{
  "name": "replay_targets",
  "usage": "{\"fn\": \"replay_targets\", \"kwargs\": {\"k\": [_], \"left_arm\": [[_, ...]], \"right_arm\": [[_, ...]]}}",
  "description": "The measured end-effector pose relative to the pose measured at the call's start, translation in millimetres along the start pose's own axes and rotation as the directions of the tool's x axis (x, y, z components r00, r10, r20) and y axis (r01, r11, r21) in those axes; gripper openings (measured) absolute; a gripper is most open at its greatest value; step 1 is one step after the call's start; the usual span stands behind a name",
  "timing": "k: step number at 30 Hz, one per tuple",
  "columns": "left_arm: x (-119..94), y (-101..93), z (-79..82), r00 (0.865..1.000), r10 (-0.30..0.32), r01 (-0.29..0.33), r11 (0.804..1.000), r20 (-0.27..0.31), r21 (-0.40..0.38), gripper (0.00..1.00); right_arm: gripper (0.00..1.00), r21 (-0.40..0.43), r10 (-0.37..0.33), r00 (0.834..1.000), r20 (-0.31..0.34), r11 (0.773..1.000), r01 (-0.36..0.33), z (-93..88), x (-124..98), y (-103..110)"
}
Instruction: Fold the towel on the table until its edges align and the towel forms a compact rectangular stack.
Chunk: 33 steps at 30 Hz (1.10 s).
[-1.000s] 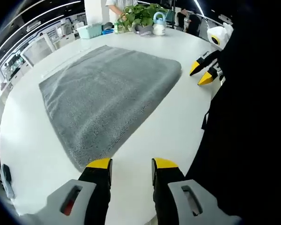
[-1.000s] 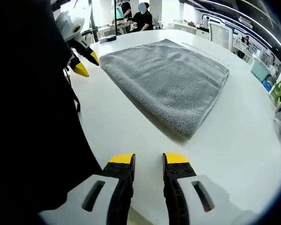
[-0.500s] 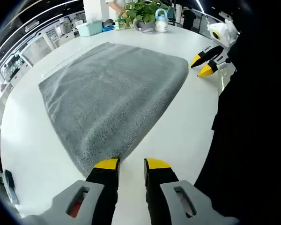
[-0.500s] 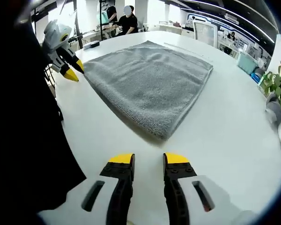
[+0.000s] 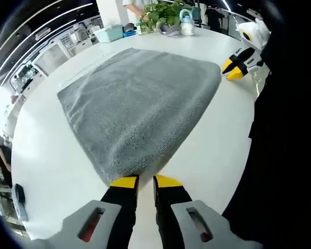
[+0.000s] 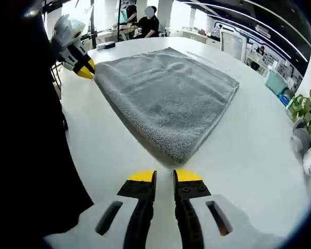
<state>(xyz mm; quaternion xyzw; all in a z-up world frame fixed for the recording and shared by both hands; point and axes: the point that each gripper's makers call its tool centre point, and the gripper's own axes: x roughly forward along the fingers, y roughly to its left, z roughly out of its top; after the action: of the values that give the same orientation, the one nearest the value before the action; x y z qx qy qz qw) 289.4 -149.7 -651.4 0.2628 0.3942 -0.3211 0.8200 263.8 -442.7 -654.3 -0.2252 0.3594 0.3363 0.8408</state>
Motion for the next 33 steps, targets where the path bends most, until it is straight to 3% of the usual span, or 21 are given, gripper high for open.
{"fn": "replay_targets", "kwargs": {"k": [3, 5, 8, 11, 13, 14, 15, 17, 19, 20, 24, 26, 29, 33], "left_arm": [[-4.9, 10.9, 0.8, 0.998, 0.058, -0.058, 0.998, 0.015, 0.026, 0.18], [-9.2, 19.4, 10.2, 0.993, 0.106, -0.112, 0.986, 0.06, 0.123, 0.26], [-14.6, 30.0, 11.2, 0.985, 0.168, -0.174, 0.971, 0.049, 0.166, 0.33], [-12.5, 25.9, 10.5, 0.99, 0.134, -0.139, 0.979, 0.047, 0.15, 0.36], [-11.1, 22.4, 9.2, 0.992, 0.12, -0.126, 0.979, 0.046, 0.163, 0.32], [-10.5, 21.3, 8.0, 0.992, 0.118, -0.123, 0.972, 0.038, 0.199, 0.28], [-12.5, 21.6, 8.6, 0.99, 0.138, -0.14, 0.953, 0.029, 0.268, 0.24], [-14.3, 15.0, 9.7, 0.992, 0.126, -0.124, 0.931, 0.019, 0.343, 0.23], [-13.0, 10.1, 10.0, 0.994, 0.105, -0.107, 0.942, 0.024, 0.318, 0.23], [-10.9, 8.3, 10.4, 0.995, 0.094, -0.1, 0.949, 0.032, 0.298, 0.23], [-7.9, 10.9, 10.0, 0.995, 0.098, -0.097, 0.951, 0.014, 0.293, 0.23], [-8.9, 7.7, 13.5, 0.998, 0.055, -0.062, 0.97, 0.037, 0.234, 0.23], [-9.6, 16.7, 5.5, 0.997, 0.071, -0.069, 0.97, -0.001, 0.233, 0.22], [-7.1, 15.4, -1.0, 0.998, 0.055, -0.042, 0.954, -0.035, 0.295, 0.21]], "right_arm": [[0.18, -0.07, -0.037, 0.999, 0.031, 0.997, 0.039, 10.9, -3.4, -2.6], [0.18, -0.175, -0.085, 0.995, 0.051, 0.98, 0.093, 19.5, -7.0, -8.0], [0.2, -0.253, -0.109, 0.993, 0.047, 0.96, 0.117, 25.2, -9.1, -10.1], [0.23, -0.258, -0.066, 0.998, 0.02, 0.964, 0.069, 21.5, -7.0, -4.3], [0.21, -0.284, -0.083, 0.996, 0.025, 0.955, 0.087, 19.7, -6.8, -7.3], [0.19, -0.291, -0.086, 0.996, 0.027, 0.952, 0.09, 19.8, -7.0, -7.9], [0.17, -0.318, -0.097, 0.995, 0.028, 0.943, 0.101, 20.6, -8.1, -10.9], [0.14, -0.321, -0.076, 0.997, 0.026, 0.944, 0.08, 22.4, -9.9, -10.1], [0.11, -0.338, -0.066, 0.998, 0.022, 0.939, 0.07, 23.2, -9.6, -9.9], [0.11, -0.375, -0.08, 0.997, 0.007, 0.924, 0.077, 22.2, -9.3, -13.3], [0.1, -0.42, -0.093, 0.996, -0.016, 0.904, 0.078, 21.1, -2.1, -20.0], [0.07, -0.445, -0.092, 0.995, -0.028, 0.893, 0.07, 21.7, 0.9, -22.4], [0.03, -0.445, -0.086, 0.996, -0.03, 0.893, 0.064, 22.9, 2.5, -22.9], [0.0, -0.429, -0.064, 0.997, -0.033, 0.902, 0.044, 18.1, 5.5, -19.4]]}}
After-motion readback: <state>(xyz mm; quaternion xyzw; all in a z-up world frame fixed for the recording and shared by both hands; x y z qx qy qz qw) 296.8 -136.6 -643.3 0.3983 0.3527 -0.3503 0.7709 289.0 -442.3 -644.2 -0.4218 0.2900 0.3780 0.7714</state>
